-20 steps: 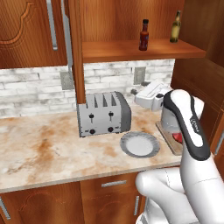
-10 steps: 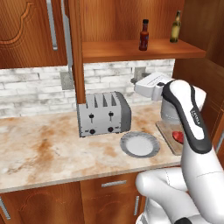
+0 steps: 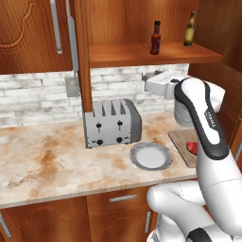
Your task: Pick the steak from the plate and place it on the cutting board. Then pick the condiment bottle from the cabinet and place it next to the cutting board.
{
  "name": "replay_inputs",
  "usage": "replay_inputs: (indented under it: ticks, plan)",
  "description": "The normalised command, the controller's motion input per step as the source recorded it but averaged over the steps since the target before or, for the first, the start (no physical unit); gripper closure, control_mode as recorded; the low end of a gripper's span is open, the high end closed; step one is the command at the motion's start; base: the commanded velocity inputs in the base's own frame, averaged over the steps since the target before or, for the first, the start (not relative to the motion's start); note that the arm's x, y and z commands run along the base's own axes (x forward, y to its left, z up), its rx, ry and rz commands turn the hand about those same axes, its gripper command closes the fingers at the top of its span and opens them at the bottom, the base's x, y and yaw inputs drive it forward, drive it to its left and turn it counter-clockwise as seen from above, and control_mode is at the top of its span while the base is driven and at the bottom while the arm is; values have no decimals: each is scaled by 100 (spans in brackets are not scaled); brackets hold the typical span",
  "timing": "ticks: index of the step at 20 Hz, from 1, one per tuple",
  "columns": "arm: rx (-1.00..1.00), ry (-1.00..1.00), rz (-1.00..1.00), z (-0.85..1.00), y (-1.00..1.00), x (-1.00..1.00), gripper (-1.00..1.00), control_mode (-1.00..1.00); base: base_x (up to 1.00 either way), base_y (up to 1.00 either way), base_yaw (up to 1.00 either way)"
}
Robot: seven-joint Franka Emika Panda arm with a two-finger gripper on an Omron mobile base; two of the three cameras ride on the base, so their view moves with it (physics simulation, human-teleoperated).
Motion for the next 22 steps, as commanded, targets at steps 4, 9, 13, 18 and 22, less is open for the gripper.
replay_inputs:
  ticks: [4, 9, 13, 18, 22]
  plan:
    - [0, 2, -4, 24, 0, 0, -100, -100, 0, 0, 0]
    - [0, 1, -6, 28, -6, 0, -100, -100, 0, 0, 0]
    - [0, 1, -7, 24, -9, 0, -100, -100, 0, 0, 0]
    - [0, 0, -8, 24, -9, 0, -100, -100, 0, 0, 0]
    - [0, 0, -8, 21, -9, 0, -100, -100, 0, 0, 0]
